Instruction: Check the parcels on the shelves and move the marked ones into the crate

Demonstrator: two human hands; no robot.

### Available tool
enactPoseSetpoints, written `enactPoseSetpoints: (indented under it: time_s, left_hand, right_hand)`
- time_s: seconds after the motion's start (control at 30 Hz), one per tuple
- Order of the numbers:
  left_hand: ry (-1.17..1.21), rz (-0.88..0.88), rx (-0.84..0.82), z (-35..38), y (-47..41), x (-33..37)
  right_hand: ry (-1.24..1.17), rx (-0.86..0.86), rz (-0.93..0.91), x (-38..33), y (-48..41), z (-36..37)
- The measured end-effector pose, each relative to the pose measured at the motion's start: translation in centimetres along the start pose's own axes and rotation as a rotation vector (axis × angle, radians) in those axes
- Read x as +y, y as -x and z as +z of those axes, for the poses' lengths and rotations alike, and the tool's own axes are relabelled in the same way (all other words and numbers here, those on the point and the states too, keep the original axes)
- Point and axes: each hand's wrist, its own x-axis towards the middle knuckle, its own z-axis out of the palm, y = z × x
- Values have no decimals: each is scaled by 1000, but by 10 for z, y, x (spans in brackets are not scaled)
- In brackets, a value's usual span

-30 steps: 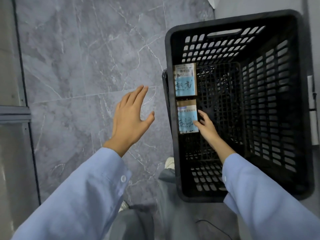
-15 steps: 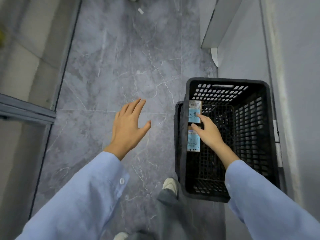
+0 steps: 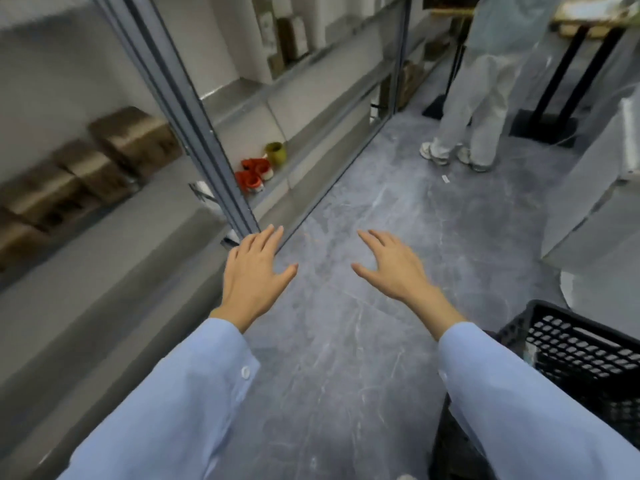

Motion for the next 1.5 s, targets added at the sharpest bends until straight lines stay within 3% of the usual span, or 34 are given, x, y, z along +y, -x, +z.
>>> enactPoseSetpoints:
  time_s: [0.27, 0.6, 1.0, 1.5]
  left_hand:
    - [-63, -292, 229, -166, 105, -205]
    - [-225, -593, 397, -332, 263, -378]
    - [-336, -822, 588, -425, 390, -502]
    - [-482, -1074, 650, -496, 495, -674]
  right_hand:
    - [23, 108, -431, -291, -46, -46]
    - [-68, 133, -789, -586, -24, -51]
    - [-125, 98, -1156, -829, 11, -31]
    - [-225, 50, -1437, -1092, 27, 26]
